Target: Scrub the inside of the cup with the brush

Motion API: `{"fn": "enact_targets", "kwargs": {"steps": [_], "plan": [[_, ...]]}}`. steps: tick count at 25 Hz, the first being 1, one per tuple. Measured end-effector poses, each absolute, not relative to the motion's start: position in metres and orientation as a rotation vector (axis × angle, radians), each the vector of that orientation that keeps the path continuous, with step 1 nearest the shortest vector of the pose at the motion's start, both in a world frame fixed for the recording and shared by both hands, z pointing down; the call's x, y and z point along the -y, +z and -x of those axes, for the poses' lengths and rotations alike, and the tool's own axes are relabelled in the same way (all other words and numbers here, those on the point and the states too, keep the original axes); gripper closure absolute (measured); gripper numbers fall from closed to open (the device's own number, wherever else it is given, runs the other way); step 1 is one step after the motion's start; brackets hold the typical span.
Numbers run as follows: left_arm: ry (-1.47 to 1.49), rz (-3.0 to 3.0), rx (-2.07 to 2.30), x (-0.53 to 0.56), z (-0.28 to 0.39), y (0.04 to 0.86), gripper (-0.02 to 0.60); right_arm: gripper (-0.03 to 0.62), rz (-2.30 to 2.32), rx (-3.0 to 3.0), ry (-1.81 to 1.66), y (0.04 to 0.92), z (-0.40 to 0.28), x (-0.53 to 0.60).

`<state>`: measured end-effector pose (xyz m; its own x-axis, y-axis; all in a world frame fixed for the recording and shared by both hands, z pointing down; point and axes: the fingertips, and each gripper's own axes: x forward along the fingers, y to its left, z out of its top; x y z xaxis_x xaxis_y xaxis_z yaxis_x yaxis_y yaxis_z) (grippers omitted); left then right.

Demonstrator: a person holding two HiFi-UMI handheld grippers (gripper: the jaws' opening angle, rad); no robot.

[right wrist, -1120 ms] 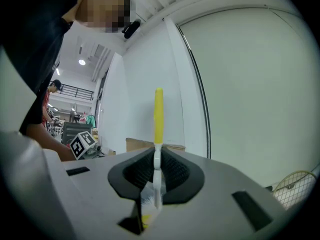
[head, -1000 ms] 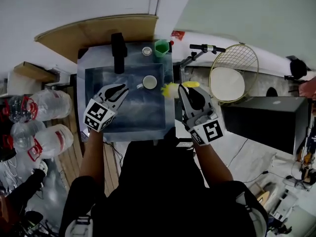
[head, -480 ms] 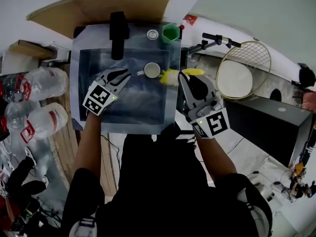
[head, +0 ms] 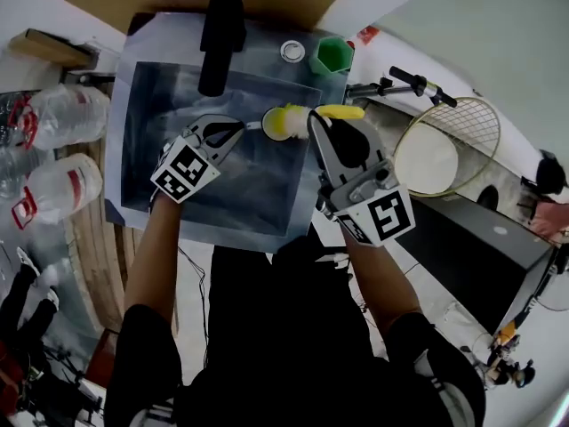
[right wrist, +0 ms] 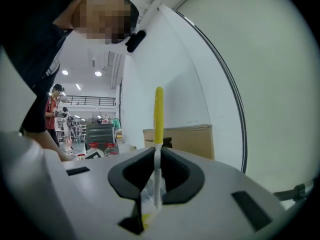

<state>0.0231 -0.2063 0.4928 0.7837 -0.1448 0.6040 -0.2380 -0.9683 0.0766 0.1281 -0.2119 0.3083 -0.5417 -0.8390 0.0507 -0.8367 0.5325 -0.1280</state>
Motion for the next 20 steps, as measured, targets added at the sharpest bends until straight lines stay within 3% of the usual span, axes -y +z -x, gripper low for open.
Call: {"fn": "enact_targets", "kwargs": {"steps": [12,20], "plan": [[0.422,-2.748,0.752,0.222,0.016,0.448,0.566,0.546,1.450,-3.024,-0.375,0.416,-0.091,0.213],[0.338,-2.634,0.756,0.202,0.030,0.428,0.566,0.546,1.437,-2.923,-0.164,0.363,-0.097,0.224]]}}
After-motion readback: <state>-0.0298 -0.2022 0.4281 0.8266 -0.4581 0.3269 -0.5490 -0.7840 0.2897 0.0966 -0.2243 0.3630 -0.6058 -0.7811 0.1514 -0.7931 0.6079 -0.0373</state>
